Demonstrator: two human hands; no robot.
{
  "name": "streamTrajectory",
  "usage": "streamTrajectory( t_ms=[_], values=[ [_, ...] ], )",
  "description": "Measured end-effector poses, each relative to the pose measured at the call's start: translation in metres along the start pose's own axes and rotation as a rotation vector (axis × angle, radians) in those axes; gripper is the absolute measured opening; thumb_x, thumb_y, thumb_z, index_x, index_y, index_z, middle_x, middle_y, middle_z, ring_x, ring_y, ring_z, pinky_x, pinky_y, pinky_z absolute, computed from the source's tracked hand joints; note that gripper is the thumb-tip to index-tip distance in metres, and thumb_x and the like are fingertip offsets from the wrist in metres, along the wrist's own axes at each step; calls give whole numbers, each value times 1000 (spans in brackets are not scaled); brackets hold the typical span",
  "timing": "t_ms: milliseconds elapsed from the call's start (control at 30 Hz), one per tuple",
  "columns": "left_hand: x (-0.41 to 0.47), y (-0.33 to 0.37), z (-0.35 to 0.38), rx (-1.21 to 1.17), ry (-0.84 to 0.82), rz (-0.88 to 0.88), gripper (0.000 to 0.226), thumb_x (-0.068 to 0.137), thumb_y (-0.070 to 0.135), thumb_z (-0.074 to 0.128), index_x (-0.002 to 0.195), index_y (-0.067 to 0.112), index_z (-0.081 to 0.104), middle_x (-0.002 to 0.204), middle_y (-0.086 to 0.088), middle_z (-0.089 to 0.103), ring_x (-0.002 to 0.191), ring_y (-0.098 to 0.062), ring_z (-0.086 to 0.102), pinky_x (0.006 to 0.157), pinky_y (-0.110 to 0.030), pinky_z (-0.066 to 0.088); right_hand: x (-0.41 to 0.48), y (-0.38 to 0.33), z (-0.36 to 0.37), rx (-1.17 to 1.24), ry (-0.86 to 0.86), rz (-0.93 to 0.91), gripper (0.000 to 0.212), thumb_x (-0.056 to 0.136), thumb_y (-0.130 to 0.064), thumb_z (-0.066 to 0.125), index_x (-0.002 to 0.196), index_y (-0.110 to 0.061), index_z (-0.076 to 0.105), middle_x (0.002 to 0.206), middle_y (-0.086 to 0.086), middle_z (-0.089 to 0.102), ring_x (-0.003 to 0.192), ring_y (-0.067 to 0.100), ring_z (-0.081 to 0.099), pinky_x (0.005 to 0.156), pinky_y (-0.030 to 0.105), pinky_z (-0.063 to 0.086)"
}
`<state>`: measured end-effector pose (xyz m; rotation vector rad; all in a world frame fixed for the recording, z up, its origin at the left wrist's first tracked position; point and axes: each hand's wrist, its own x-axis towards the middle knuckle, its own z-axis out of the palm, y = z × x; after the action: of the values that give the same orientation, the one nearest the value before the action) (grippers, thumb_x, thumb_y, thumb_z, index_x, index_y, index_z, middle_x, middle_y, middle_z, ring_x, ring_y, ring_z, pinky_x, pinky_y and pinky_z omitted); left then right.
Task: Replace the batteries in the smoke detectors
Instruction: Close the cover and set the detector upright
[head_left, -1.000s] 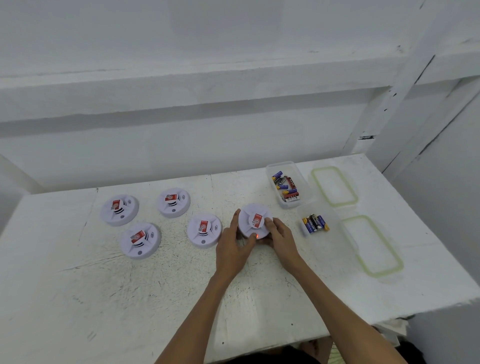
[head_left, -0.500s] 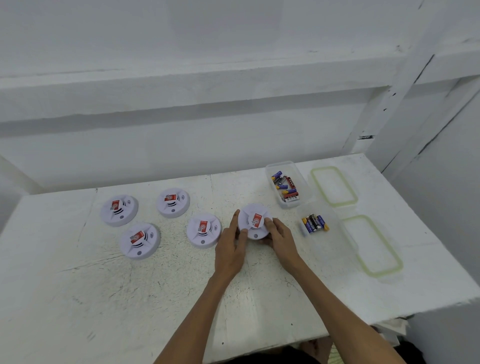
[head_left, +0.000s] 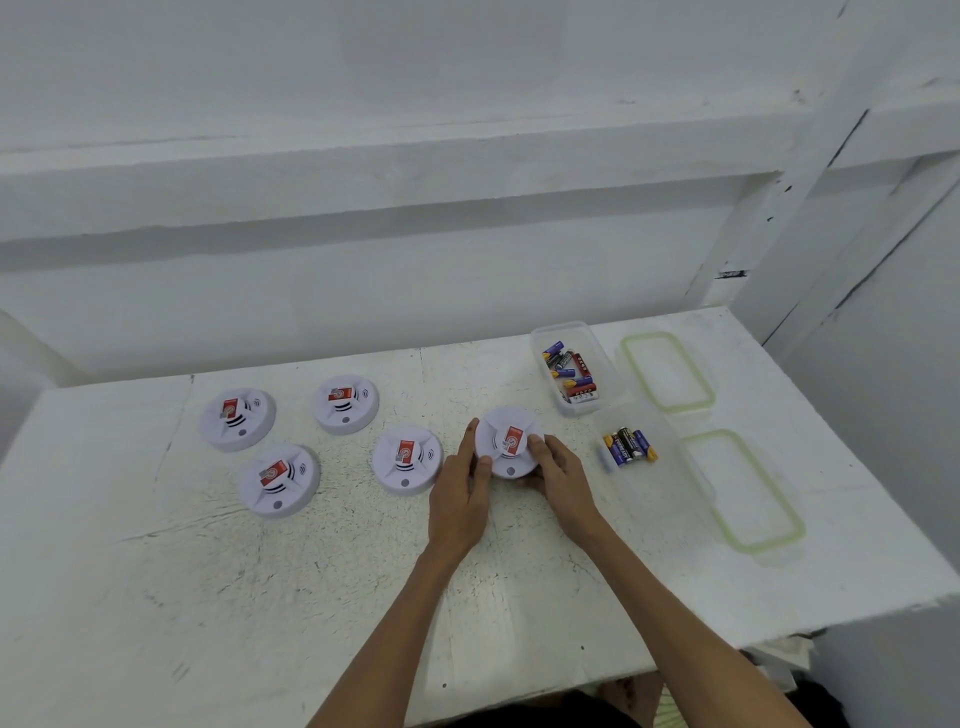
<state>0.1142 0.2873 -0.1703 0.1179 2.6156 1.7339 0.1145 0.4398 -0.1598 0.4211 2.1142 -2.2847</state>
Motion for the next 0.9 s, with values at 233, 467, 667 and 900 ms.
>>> streamTrajectory(
  t_ms=[233,467,667,900],
  values=[
    [0,1,0,3,11,13,52,108,31,45,158,23,33,114,60,44,107,26,47,84,0,38,0,-2,1,2,4,4,29,102,-35,52,119,-18,68,110,3,74,101,24,70,80,41,61],
    [1,-2,0,10,6,24,52,108,34,43,158,26,32,122,54,41,111,26,45,88,1,35,0,0,-1,-11,-1,9,29,102,-37,52,118,-19,69,110,4,74,102,23,70,83,44,60],
    [1,-1,0,8,5,31,51,109,31,43,158,24,32,130,46,40,114,27,44,89,1,36,0,-1,0,-4,0,10,28,102,-36,52,116,-18,69,109,5,74,102,25,70,83,43,61],
    [1,-3,0,12,7,32,52,109,33,43,159,26,31,123,54,40,111,27,44,87,0,37,0,-2,0,-5,5,5,29,102,-35,52,118,-17,68,109,4,74,100,24,71,80,41,61]
  ],
)
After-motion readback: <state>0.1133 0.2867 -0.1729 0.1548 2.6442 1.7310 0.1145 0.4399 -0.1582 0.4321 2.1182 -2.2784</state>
